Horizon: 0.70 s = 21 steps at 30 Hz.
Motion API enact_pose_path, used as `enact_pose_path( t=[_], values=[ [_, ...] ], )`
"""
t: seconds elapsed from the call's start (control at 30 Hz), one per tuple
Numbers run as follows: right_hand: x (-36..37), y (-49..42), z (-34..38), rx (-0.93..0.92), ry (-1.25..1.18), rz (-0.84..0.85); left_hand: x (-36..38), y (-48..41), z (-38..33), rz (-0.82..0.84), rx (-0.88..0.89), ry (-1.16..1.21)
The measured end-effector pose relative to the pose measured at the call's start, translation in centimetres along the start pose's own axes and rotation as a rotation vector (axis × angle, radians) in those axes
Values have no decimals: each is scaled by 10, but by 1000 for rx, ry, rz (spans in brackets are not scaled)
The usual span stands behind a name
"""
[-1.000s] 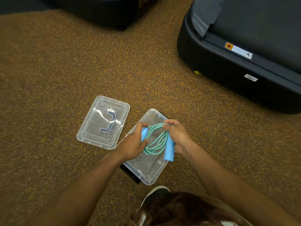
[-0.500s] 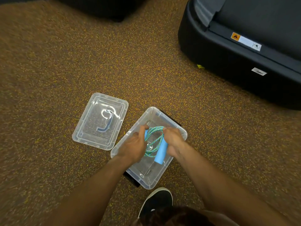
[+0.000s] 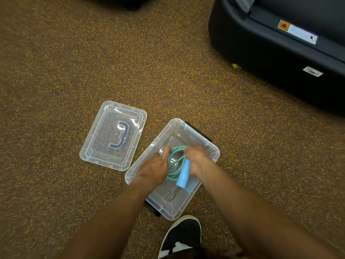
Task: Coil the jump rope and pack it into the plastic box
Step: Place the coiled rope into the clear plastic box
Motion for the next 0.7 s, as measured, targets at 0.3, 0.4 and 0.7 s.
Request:
enact_pose_path(
  t=[0.3,0.4,0.7],
  values=[
    [5,-3,0,-13,-13,-1,1,-2,0,20,-3,-18],
    [5,-6,-4,-31,-8,-34,1,-1,-4,3,-3,-140],
    [-6,24,11,-125,49,-20,-15,23,-21,-54,-27,-497]
  ],
)
Point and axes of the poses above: each hand's wrist, its own y-axis away from the middle knuckle, its own x-axis out of the palm, z = x × y, the point moved 4 cm from there along -y, towards the middle knuckle, and after that the axes turned 8 degrees about -x, right-handed, at the moved point
